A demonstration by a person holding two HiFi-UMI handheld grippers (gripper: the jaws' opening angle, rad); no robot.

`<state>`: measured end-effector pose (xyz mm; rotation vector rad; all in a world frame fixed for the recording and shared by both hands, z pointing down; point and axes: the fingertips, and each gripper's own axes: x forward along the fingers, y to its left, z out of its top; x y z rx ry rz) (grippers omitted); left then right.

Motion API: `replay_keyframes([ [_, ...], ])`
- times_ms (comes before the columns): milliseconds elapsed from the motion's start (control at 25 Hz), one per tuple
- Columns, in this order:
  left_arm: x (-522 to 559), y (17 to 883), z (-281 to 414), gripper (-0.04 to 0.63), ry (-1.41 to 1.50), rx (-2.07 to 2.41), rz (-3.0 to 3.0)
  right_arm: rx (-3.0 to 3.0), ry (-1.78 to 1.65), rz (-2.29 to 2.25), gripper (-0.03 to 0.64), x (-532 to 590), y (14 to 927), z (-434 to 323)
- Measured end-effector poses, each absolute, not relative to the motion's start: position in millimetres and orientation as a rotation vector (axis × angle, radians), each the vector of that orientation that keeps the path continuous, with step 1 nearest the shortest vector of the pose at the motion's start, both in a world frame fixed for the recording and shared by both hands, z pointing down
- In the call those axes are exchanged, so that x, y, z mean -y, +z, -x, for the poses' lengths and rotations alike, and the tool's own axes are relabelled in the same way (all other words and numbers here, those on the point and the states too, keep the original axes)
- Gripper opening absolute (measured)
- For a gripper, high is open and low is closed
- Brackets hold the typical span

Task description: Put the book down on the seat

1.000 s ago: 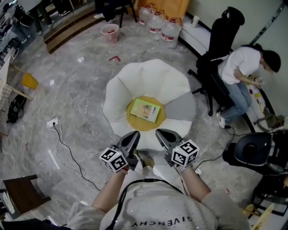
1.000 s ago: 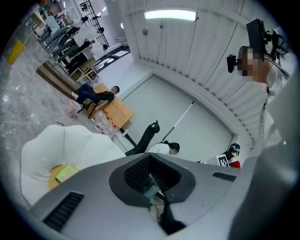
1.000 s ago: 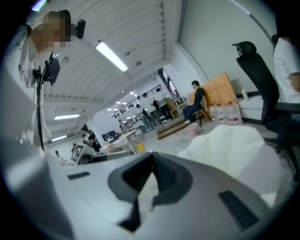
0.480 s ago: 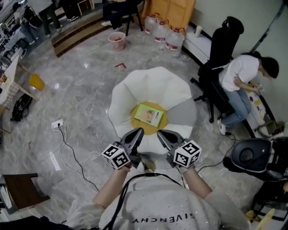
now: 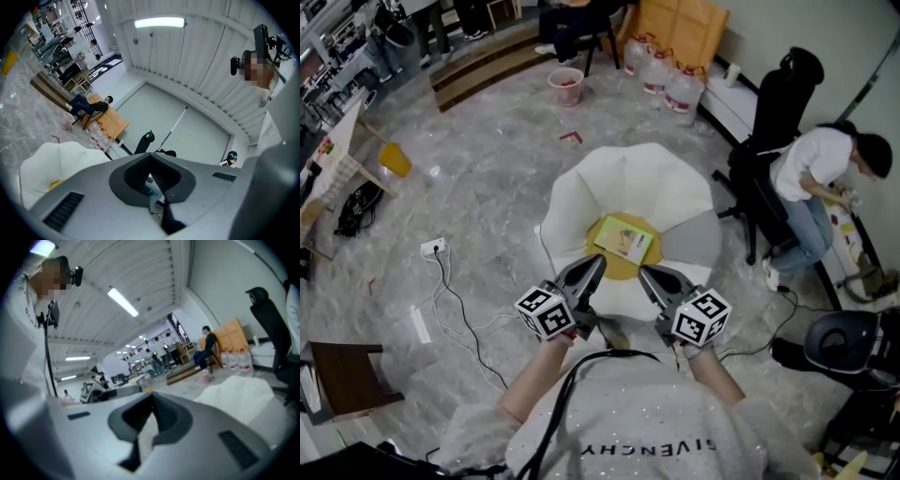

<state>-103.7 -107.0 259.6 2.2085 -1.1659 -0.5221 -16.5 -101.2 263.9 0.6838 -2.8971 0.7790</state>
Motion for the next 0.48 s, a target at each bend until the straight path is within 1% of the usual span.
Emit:
replay_keyframes([
  [480, 114, 250, 118, 0.021, -0.474, 1.201, -2.25, 2.907, 0.808, -0.685, 0.014, 105, 262, 26],
])
